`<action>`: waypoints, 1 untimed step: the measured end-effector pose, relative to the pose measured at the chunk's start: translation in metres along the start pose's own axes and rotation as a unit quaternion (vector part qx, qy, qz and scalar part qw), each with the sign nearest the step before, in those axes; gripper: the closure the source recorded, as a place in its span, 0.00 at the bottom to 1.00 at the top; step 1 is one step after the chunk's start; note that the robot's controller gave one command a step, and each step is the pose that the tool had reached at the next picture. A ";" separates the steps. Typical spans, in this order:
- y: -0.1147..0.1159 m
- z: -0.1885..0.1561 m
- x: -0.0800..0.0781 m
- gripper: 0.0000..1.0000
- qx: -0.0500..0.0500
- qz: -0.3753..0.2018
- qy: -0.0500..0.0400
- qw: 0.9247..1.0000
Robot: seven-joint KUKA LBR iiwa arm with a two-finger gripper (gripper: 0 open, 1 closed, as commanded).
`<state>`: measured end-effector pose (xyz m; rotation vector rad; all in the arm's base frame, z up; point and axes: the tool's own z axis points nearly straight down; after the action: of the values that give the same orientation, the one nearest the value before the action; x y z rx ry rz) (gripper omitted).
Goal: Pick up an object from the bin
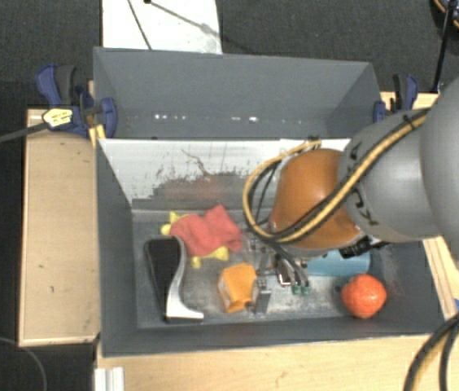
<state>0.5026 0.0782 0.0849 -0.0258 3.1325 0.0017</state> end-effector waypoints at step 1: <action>0.006 0.006 0.017 1.00 -0.001 0.049 -0.005 0.999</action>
Offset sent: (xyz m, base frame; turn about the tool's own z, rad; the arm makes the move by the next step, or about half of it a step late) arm 0.0000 0.0000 0.0000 0.0000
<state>0.4859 0.0841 0.0791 0.1259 3.1208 0.0062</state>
